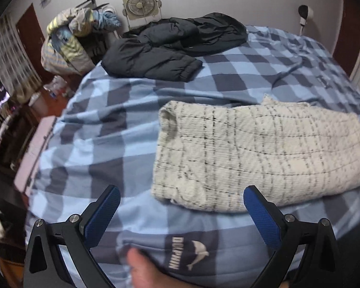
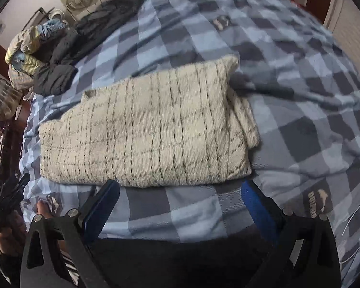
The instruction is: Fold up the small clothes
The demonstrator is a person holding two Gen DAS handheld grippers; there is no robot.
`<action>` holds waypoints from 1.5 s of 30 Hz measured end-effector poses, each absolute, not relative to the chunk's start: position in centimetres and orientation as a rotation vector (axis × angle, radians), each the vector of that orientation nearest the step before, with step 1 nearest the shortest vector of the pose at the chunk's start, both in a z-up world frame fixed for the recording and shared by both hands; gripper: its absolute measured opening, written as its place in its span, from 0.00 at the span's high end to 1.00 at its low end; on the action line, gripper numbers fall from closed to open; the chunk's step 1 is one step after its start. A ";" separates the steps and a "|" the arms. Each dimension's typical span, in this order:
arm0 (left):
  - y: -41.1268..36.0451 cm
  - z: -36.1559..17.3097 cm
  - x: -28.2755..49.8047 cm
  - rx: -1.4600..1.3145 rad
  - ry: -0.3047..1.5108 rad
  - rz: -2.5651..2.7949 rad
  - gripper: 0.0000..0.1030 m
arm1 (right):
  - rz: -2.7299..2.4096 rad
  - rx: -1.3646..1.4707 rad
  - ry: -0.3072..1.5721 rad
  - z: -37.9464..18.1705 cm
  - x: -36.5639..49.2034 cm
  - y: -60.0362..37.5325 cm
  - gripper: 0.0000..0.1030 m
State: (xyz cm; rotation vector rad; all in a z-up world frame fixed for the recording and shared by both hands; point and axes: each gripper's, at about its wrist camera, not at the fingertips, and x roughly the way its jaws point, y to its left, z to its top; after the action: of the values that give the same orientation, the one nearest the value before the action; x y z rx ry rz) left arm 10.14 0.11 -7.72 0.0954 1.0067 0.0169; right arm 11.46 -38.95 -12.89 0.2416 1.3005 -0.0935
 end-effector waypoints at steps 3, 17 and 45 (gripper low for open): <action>-0.1 -7.5 10.0 0.038 0.991 -0.059 0.01 | -0.100 0.257 1.357 -13.6 11.8 -39.1 0.03; -0.7 -8.6 11.0 0.131 1.046 0.010 0.01 | -0.154 0.276 1.511 -15.8 12.6 -39.9 0.03; 0.9 -9.5 12.2 0.016 1.072 0.055 0.02 | -0.402 1.187 1.487 -25.0 12.7 -47.5 0.03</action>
State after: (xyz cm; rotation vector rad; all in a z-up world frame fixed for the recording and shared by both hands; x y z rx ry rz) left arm 12.24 0.92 -9.49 0.0157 1.0722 0.0546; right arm 12.74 -47.45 -24.97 1.1868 1.4866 -0.4018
